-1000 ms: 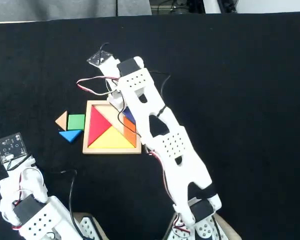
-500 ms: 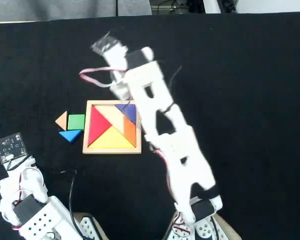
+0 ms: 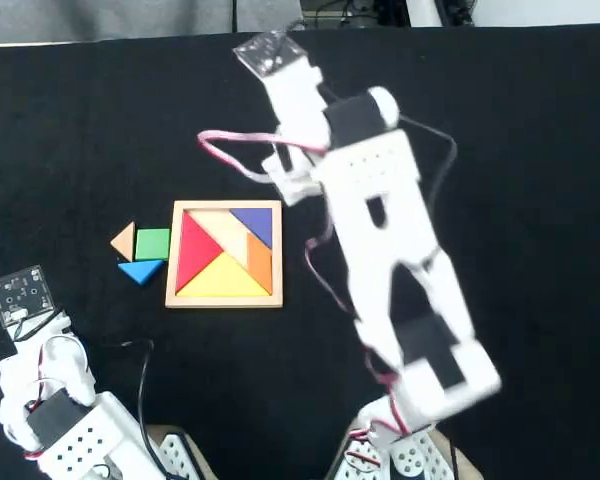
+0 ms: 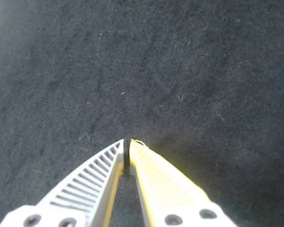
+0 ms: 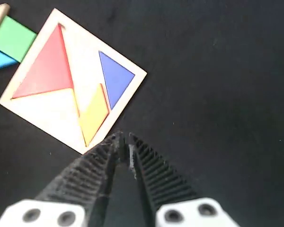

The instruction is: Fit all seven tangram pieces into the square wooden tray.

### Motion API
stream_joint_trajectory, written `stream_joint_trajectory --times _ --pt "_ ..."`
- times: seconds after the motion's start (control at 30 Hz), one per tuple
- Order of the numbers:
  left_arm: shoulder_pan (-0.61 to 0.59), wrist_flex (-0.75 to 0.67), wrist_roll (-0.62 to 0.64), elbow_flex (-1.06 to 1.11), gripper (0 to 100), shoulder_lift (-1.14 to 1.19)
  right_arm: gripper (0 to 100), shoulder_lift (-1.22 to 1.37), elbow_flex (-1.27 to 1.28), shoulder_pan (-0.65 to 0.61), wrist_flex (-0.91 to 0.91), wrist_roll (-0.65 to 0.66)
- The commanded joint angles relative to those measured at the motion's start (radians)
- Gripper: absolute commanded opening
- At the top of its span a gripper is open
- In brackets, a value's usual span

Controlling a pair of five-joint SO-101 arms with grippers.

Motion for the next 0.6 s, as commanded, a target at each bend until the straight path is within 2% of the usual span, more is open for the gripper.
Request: stream_joint_trajectory --times 0.0,0.23,0.4,0.57 --pt "0.015 -0.021 -0.005 0.019 3 -0.009 1.1 -0.266 0.338 0.009 -0.187 -0.037" --pt "0.015 -0.021 -0.003 0.015 3 -0.009 1.1 -0.565 0.934 0.015 -0.577 -0.035" --pt "0.028 -0.026 -0.002 0.010 3 -0.009 1.1 -0.639 1.076 0.017 -0.671 -0.043" --pt "0.182 -0.032 -0.008 0.002 3 -0.009 1.1 -0.639 1.216 0.054 -0.838 -0.043"
